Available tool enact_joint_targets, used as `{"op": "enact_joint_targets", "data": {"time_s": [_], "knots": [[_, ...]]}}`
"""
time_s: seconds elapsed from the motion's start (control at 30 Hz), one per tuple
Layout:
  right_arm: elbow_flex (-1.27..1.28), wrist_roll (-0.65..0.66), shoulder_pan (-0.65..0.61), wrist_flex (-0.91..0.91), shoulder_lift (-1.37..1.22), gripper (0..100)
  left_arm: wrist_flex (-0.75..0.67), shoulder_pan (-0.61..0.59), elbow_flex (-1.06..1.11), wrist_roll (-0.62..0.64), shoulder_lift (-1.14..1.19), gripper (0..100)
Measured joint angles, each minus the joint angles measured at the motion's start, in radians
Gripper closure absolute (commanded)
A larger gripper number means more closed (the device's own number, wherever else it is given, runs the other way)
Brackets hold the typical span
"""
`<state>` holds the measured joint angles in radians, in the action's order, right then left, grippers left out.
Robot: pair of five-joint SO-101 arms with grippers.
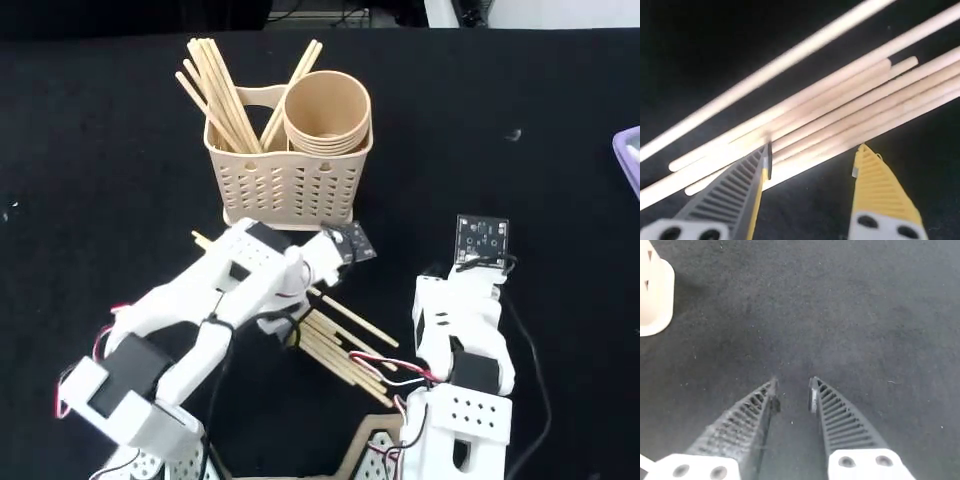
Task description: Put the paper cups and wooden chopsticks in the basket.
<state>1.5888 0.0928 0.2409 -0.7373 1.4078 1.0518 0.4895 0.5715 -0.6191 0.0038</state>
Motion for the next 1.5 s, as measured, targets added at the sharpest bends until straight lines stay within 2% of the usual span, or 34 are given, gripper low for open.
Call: {"op": "enact_joint_targets", "data": {"time_s": [0.3, 0.5, 0.93, 1.07, 1.5], "knots": [[0.008, 0.0, 0.0, 0.0, 0.0, 89.3, 0.0, 0.0, -0.083, -0.006, 0.075, 73], [0.008, 0.0, 0.0, 0.0, 0.0, 89.3, 0.0, 0.0, -0.086, -0.006, 0.084, 87], [0.008, 0.0, 0.0, 0.0, 0.0, 89.3, 0.143, 0.002, -0.095, -0.008, 0.094, 88], [0.008, 0.0, 0.0, 0.0, 0.0, 89.3, 0.16, 0.0, -0.06, -0.006, 0.051, 97], [0.009, 0.0, 0.0, 0.0, 0.0, 89.3, 0.16, 0.0, -0.023, 0.025, 0.015, 97]]}}
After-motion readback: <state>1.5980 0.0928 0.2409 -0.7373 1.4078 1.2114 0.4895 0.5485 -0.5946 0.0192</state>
